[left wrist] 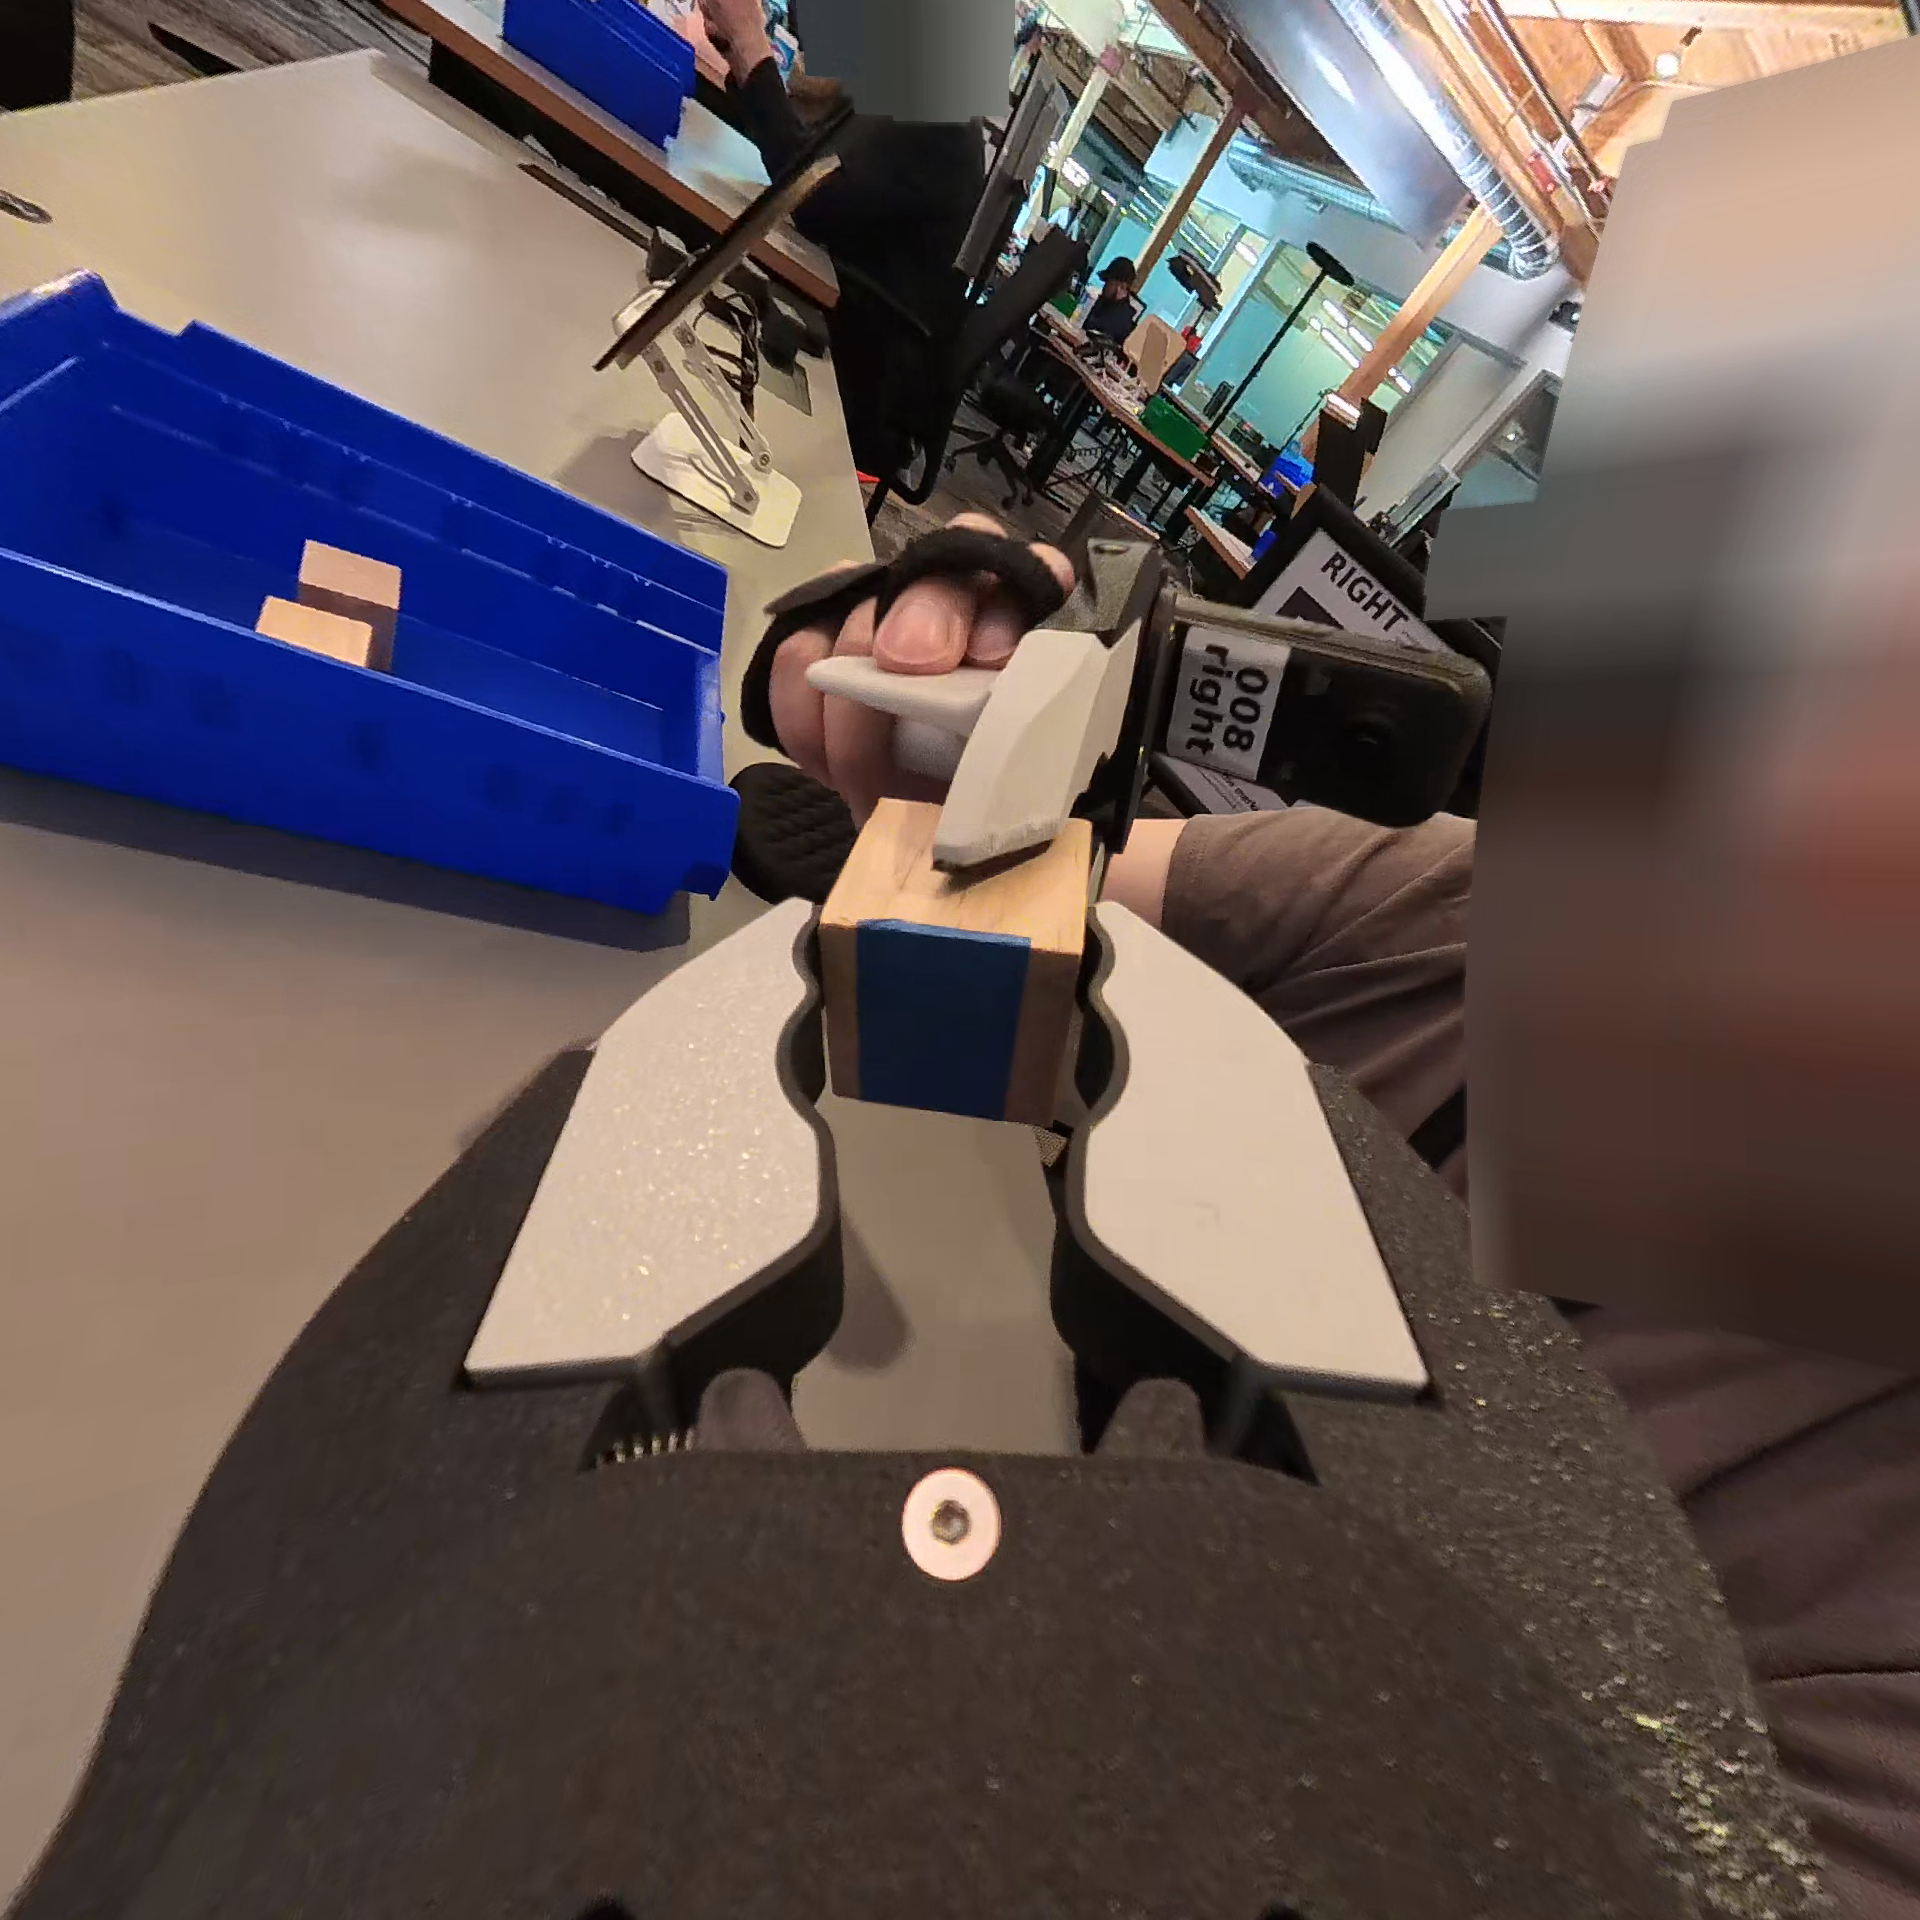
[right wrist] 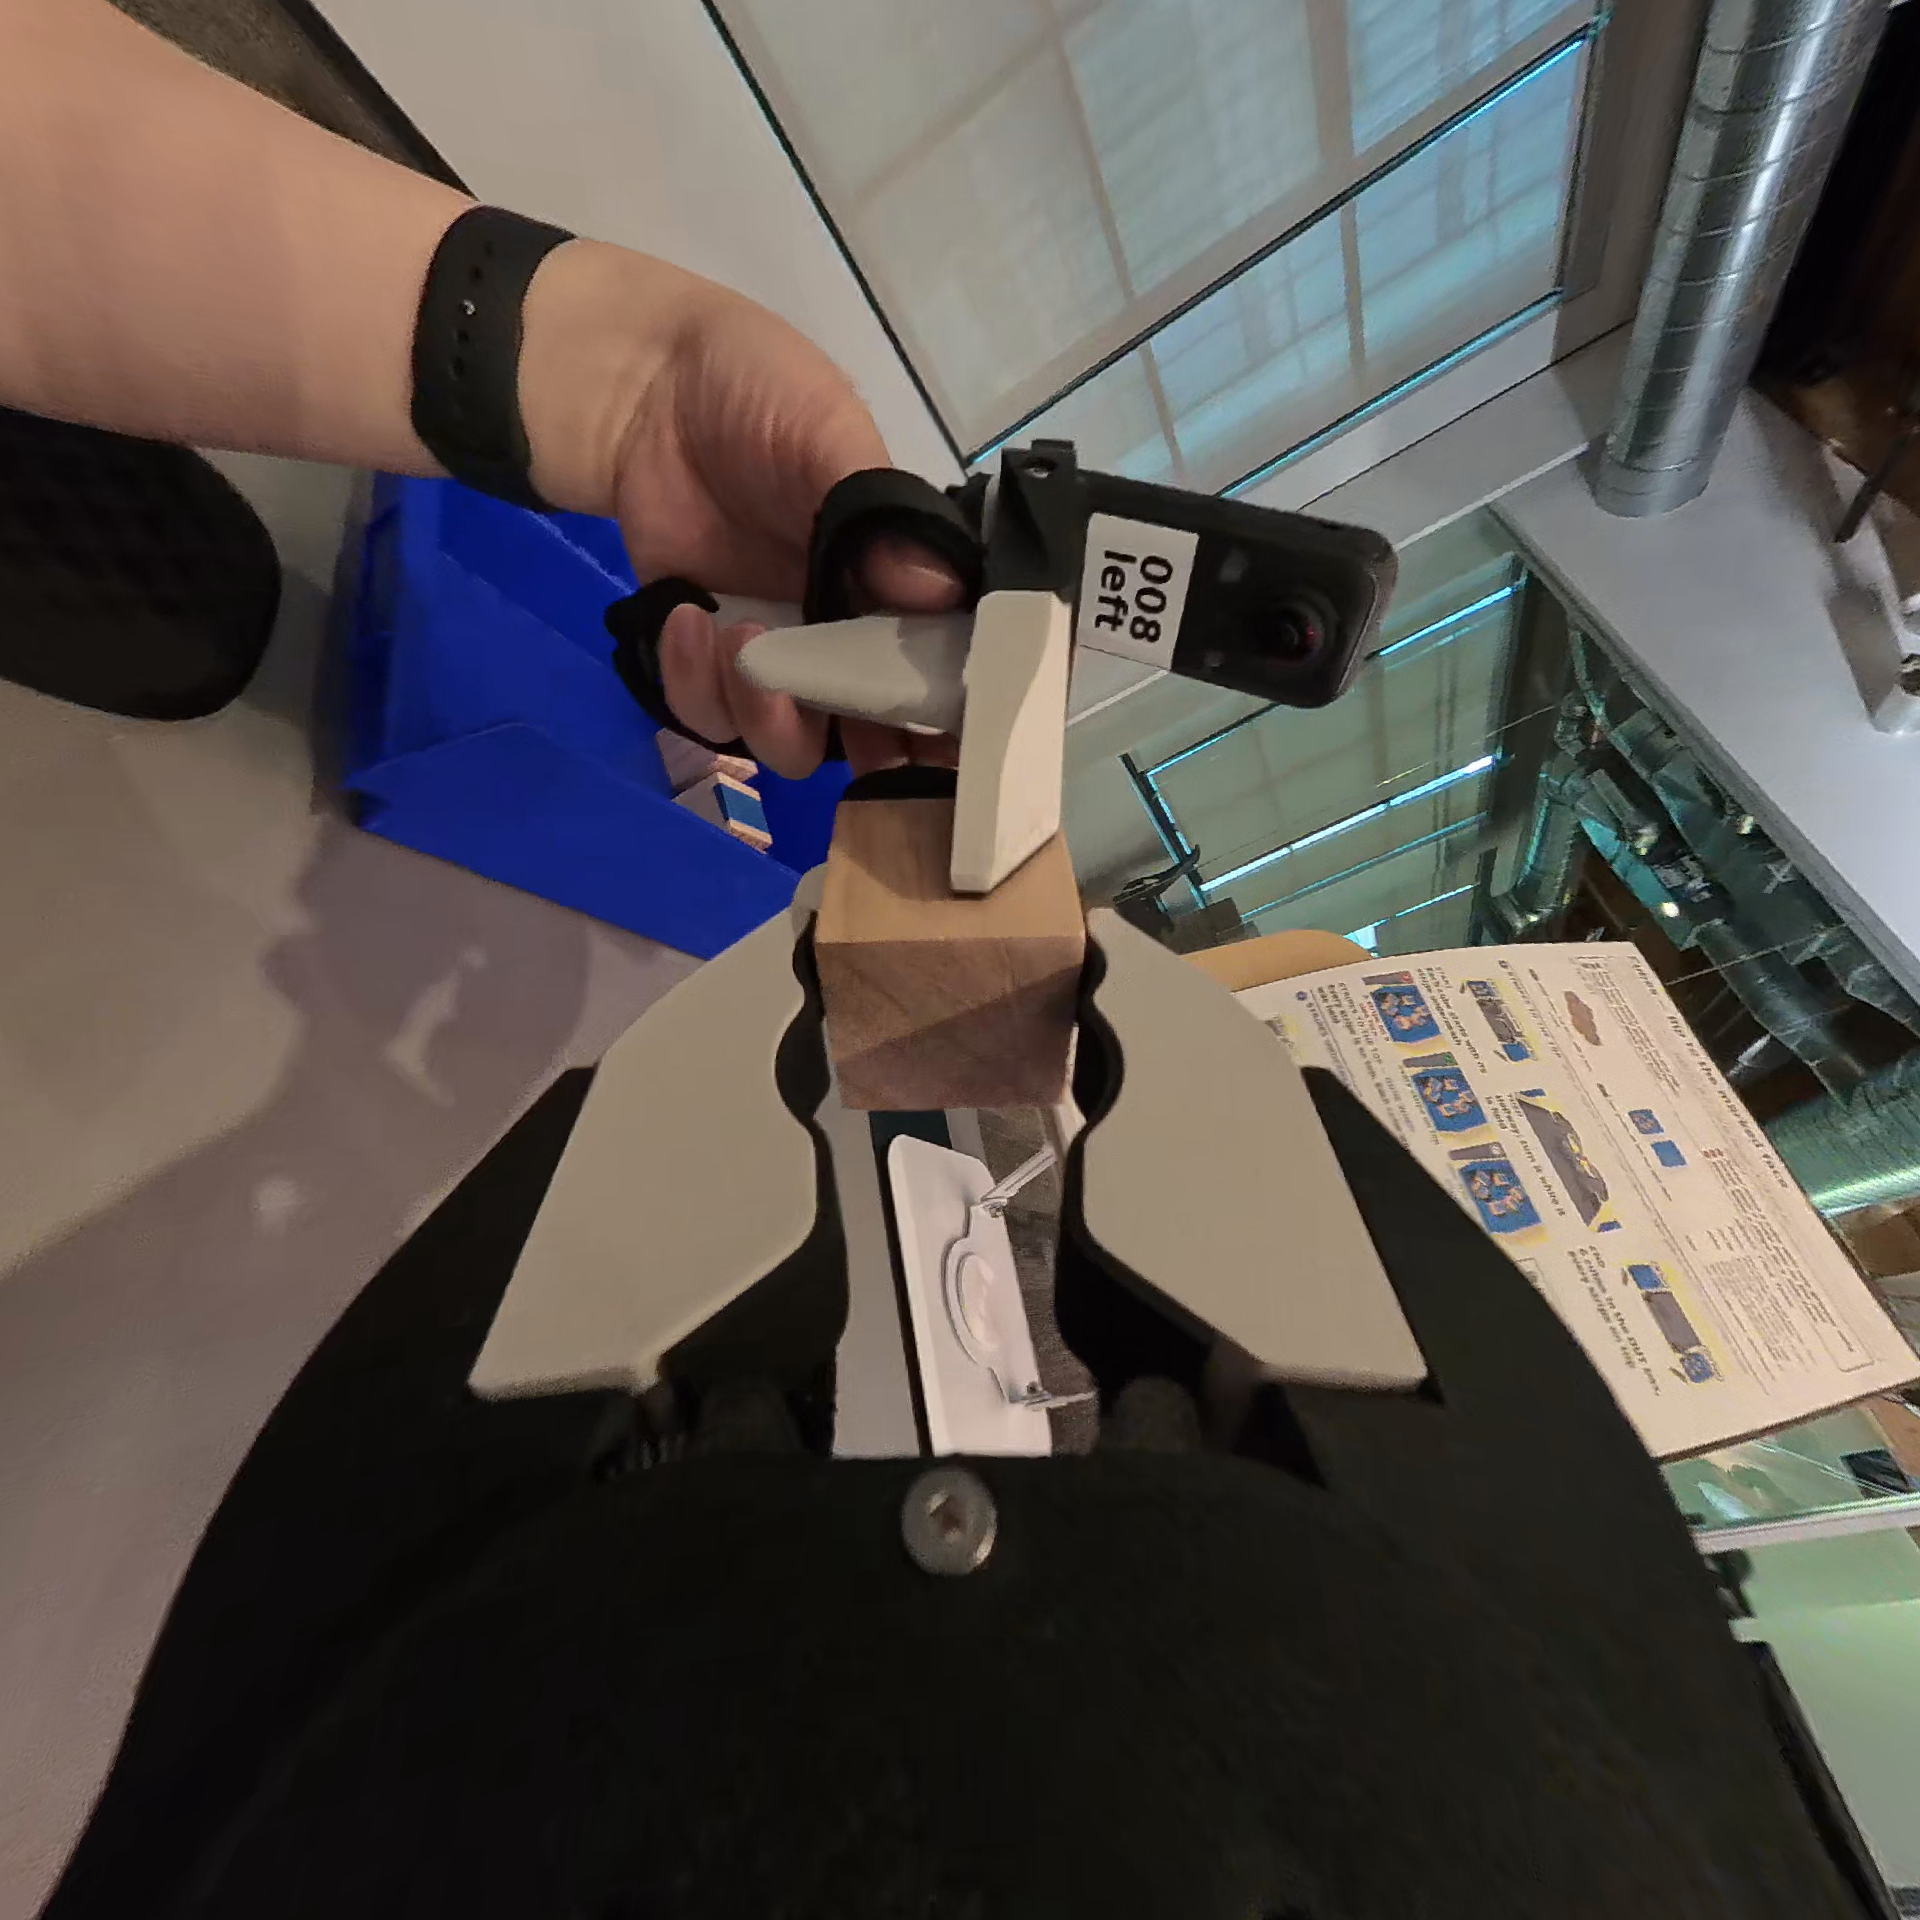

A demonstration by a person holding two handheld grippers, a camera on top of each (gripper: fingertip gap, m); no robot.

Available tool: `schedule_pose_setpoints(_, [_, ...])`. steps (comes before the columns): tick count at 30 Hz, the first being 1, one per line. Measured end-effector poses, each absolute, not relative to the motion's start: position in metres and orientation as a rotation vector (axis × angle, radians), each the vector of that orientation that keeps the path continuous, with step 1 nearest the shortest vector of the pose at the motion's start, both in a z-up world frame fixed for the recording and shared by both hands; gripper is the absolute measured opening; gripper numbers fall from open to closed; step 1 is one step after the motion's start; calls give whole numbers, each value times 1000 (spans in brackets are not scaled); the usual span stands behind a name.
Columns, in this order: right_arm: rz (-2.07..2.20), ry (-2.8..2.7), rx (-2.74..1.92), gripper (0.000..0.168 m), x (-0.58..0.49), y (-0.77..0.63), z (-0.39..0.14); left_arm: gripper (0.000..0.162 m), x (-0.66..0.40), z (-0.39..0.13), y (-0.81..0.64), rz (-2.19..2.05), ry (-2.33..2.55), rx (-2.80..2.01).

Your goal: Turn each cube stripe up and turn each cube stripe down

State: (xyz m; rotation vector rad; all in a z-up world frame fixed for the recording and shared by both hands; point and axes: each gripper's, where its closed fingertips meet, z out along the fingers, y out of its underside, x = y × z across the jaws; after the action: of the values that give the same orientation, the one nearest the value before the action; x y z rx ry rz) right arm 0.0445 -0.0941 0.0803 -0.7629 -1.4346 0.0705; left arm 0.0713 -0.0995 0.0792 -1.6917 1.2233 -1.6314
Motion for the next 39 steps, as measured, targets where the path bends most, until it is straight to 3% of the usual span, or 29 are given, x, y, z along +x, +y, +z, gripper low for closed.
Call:
schedule_pose_setpoints(7, [110, -1288, -1266, 45, 146, -37, 113, 55, 44, 108, -82, -1527, 1090, -1618])
schedule_pose_setpoints(12, [338, -801, -2145, 46, 281, 38, 32, 48, 26, 119, -77, -1385, 1065, -1581])
schedule_pose_setpoints(15, [520, -700, -2396, 45, 296, 56, -27, 47, 26, 115, -75, -1353, 1068, -1616])
schedule_pose_setpoints(19, [463, -668, -2571, 46, 295, 77, -84, 44, 31, 107, -75, -1351, 1089, -1648])
schedule_pose_setpoints(26, [409, -654, -2745, 46, 290, 77, -131, 44, 38, 93, -74, -1314, 1133, -1711])
schedule_pose_setpoints(34, [221, -592, -2800, 47, 298, 84, -143, 43, 42, 90, -80, -1305, 1175, -1719])
schedule_pose_setpoints(39, [224, -571, -2728, 49, 299, 88, -121, 43, 39, 91, -84, -1291, 1195, -1719])
